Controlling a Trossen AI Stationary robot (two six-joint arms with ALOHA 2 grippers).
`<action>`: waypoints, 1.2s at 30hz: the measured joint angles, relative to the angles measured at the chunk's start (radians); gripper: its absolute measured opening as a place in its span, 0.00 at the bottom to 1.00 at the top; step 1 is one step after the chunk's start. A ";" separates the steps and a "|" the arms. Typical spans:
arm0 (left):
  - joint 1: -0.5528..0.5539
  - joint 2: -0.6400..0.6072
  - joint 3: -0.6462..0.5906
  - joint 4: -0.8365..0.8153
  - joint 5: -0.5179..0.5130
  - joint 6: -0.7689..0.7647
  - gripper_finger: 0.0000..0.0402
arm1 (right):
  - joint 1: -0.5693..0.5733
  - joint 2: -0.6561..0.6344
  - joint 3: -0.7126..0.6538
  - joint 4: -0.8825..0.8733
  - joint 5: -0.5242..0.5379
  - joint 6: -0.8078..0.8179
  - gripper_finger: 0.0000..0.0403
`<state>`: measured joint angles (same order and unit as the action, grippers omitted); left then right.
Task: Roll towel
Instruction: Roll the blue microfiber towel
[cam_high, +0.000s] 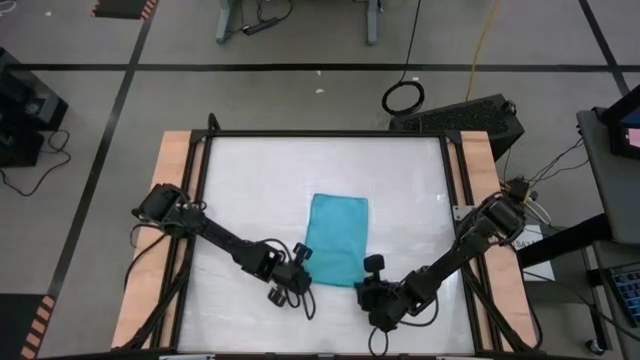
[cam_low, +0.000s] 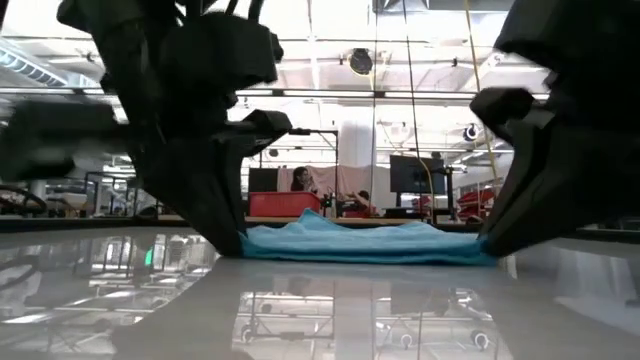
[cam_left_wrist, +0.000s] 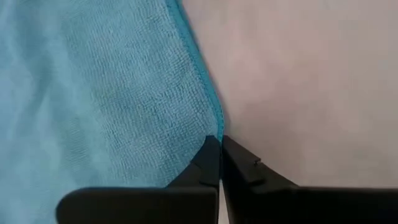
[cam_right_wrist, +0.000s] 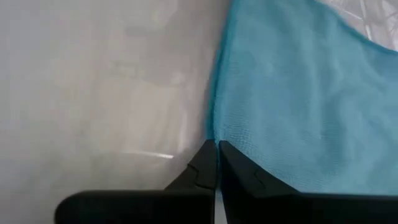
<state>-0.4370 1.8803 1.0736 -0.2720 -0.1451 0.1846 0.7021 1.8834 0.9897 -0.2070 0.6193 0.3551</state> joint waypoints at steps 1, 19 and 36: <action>0.003 -0.005 0.000 0.014 0.041 -0.023 0.01 | 0.003 -0.015 0.000 0.000 -0.001 0.012 0.00; 0.058 -0.041 0.002 0.139 0.293 -0.405 0.00 | -0.019 -0.123 0.000 -0.017 -0.228 0.351 0.00; 0.070 -0.040 0.003 0.025 0.175 -0.520 0.00 | -0.073 -0.125 -0.046 -0.120 -0.251 0.555 0.00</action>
<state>-0.3672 1.8404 1.0771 -0.2470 0.0303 -0.3355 0.6295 1.7584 0.9439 -0.3273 0.3683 0.9098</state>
